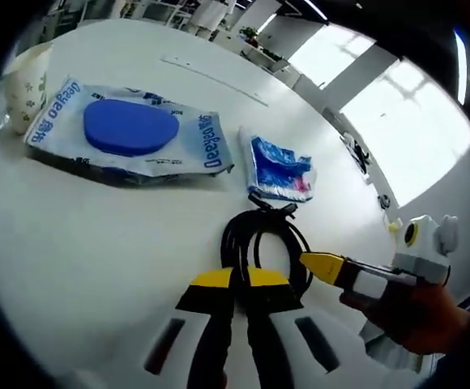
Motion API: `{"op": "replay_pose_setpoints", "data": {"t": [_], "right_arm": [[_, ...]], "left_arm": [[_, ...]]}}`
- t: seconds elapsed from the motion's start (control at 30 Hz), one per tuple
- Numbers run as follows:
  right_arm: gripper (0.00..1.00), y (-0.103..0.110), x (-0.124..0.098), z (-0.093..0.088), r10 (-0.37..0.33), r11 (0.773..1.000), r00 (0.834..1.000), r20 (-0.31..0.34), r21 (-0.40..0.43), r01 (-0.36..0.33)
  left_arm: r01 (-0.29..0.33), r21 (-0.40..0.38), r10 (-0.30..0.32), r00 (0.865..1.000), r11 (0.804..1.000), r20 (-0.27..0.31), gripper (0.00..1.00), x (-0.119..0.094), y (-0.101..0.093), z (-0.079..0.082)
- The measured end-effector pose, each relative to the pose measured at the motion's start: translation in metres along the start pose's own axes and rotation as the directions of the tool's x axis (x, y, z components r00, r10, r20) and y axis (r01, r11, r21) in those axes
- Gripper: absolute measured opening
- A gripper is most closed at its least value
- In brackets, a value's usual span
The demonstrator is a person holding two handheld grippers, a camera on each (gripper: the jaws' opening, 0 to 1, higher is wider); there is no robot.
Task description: Arrange the tabletop items into an orderly group along one side of the table until the central work area is clear of visible clutter.
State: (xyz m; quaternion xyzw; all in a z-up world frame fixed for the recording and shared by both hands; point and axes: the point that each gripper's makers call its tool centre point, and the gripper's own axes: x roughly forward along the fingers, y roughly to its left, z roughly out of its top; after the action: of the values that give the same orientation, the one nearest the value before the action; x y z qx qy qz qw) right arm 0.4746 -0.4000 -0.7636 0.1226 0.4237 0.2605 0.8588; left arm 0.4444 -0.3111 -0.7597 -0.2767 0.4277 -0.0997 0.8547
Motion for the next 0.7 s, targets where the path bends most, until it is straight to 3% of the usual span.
{"op": "replay_pose_setpoints", "data": {"t": [0.53, 0.63, 0.7], "right_arm": [[0.05, 0.022, 0.02, 0.014, 0.046, 0.995, 0.998, -0.037, -0.09, -0.049], [0.07, 0.029, 0.022, 0.013, 0.06, 0.988, 0.997, -0.057, -0.14, -0.067], [0.08, 0.028, 0.022, 0.015, 0.056, 0.989, 0.997, -0.052, -0.131, -0.062]], "left_arm": [[-0.061, -0.024, 0.062, 0.998, 0.998, 0.024, 0.01, -0.013, 0.013, 0.001], [-0.078, -0.096, 0.079, 0.997, 0.992, 0.009, 0.01, -0.016, 0.017, -0.005], [-0.072, -0.097, 0.074, 0.997, 0.993, 0.019, 0.02, -0.017, 0.017, -0.004]]}}
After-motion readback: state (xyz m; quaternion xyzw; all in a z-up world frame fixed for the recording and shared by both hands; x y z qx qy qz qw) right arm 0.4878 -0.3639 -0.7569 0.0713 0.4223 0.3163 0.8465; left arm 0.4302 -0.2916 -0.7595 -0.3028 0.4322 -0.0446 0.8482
